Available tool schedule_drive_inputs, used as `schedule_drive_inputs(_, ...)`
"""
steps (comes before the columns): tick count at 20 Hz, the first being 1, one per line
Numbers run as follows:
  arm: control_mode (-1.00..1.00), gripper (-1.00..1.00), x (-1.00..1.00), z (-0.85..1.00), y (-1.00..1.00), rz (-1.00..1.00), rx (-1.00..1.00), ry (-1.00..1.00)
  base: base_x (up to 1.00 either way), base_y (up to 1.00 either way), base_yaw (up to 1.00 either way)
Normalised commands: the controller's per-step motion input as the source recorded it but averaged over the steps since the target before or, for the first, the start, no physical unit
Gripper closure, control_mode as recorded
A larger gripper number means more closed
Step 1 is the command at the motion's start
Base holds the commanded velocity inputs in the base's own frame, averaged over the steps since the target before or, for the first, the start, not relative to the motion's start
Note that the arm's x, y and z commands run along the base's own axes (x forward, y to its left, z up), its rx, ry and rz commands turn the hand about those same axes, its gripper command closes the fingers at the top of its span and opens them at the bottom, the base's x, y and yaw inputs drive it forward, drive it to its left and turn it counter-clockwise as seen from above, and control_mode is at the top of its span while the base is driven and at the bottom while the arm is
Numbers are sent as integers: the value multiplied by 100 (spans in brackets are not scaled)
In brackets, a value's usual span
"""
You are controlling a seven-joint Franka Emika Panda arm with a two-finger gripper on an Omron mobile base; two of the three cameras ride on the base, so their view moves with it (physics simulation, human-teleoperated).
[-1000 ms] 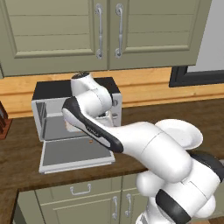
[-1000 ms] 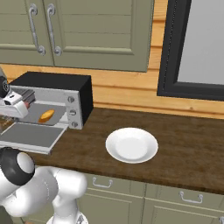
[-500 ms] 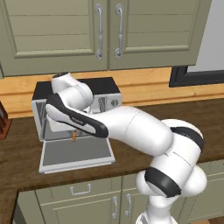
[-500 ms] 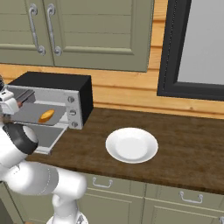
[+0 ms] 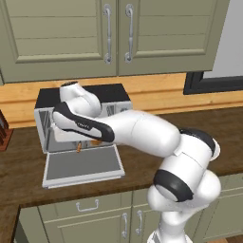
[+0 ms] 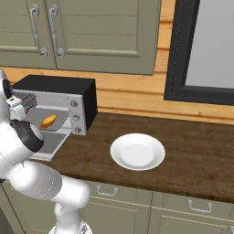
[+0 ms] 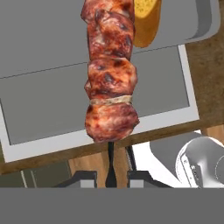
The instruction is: Pick up the kebab skewer and baguette bread, and place them inside the toaster oven. Close the toaster oven door and start by setting the timer.
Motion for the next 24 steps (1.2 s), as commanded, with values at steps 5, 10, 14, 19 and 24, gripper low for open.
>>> schedule_drive_inputs(5,-100,100,28,-33,0,0,4,-1,0,0,0)
schedule_drive_inputs(10,-100,100,42,-18,0,1,1,-2,0,0,0)
schedule_drive_inputs(14,-100,100,42,0,0,2,0,-3,0,0,0)
schedule_drive_inputs(19,-100,100,36,-2,9,0,0,-1,0,0,0)
schedule_drive_inputs(24,-100,100,17,-30,35,0,0,0,0,0,0)
